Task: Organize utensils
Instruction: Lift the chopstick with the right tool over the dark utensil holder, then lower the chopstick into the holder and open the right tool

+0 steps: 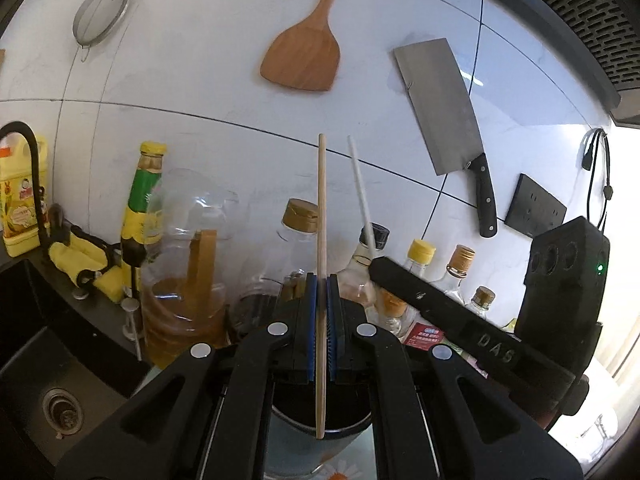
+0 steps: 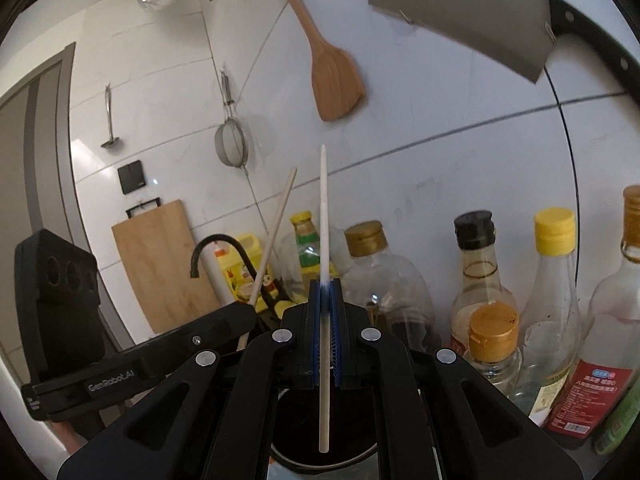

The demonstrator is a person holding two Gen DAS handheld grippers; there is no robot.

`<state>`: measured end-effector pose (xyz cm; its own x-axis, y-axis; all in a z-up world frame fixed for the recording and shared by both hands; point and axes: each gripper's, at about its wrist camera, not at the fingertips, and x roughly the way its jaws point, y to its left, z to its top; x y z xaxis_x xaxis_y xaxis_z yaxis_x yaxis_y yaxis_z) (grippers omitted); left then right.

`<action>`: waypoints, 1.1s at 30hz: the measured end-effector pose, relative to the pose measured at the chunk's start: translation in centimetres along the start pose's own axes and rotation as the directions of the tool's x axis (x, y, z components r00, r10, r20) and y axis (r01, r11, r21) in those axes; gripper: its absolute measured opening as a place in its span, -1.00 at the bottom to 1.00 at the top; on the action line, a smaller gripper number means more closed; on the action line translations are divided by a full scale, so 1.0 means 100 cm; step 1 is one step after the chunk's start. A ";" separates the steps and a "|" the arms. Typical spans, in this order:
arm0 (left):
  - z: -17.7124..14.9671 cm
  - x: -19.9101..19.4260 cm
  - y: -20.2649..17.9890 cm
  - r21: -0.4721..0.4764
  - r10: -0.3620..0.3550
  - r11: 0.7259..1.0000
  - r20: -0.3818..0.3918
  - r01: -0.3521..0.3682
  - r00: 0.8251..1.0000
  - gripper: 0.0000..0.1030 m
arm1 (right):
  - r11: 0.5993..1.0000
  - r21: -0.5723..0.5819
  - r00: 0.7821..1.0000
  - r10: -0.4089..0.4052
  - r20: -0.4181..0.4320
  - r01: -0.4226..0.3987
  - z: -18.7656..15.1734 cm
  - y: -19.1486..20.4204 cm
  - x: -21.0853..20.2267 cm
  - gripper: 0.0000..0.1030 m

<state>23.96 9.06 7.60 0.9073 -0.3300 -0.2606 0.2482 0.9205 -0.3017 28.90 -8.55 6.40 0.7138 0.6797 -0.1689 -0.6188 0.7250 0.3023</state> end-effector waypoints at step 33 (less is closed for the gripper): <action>-0.036 -0.001 0.011 -0.034 0.041 0.999 -0.021 -0.041 0.999 -0.86 | 0.996 -0.055 0.991 -0.072 -0.109 0.066 -0.045 -0.004 0.006 -0.83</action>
<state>22.94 9.32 4.01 0.9093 -0.2967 -0.2918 0.1987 0.9256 -0.3221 28.15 -7.92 1.96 0.7164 0.6341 -0.2911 -0.5874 0.7733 0.2387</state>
